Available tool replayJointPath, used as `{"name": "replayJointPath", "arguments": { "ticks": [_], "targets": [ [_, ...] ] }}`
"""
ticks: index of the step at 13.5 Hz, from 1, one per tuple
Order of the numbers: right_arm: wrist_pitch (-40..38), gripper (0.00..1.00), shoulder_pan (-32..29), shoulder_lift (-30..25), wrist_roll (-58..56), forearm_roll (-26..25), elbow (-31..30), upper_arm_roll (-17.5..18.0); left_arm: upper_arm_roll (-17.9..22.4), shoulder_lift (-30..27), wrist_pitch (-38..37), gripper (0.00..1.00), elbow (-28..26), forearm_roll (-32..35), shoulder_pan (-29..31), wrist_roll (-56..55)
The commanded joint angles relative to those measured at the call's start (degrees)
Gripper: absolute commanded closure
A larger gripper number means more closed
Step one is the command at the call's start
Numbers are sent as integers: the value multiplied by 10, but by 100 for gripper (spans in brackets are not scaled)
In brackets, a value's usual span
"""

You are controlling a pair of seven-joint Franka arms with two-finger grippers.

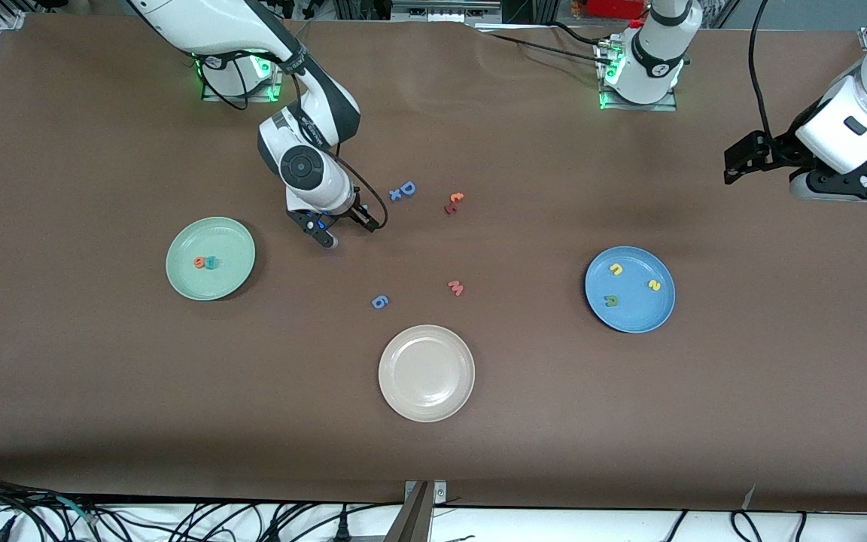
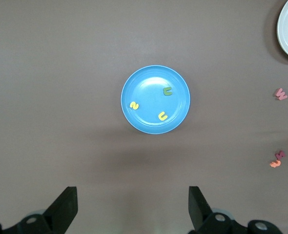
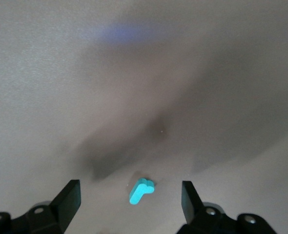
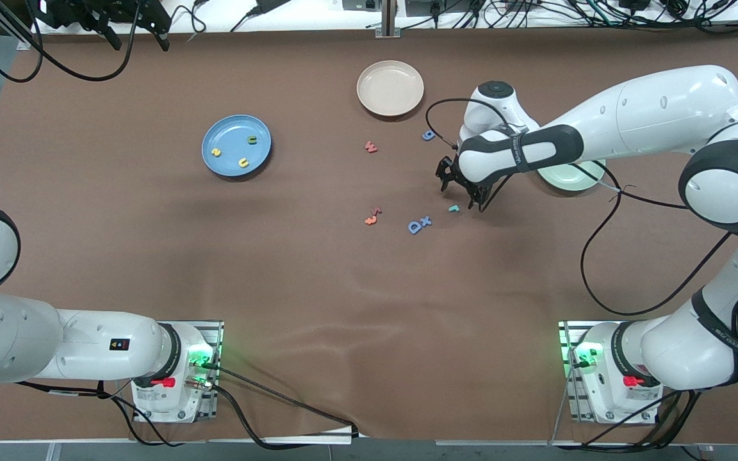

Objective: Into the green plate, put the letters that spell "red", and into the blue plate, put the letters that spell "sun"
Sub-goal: 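Reach and grasp a small teal letter with the right gripper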

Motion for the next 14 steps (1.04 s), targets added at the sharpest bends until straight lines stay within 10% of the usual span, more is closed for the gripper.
{"name": "replayJointPath", "arguments": {
  "ticks": [1, 14],
  "targets": [
    [26, 14, 6, -6, 11, 4, -19, 0, -6, -13, -8, 0, -7, -15, 10, -4],
    [51, 36, 20, 9, 26, 5, -25, 2, -6, -11, -7, 0, -7, -15, 14, 3]
  ]
}}
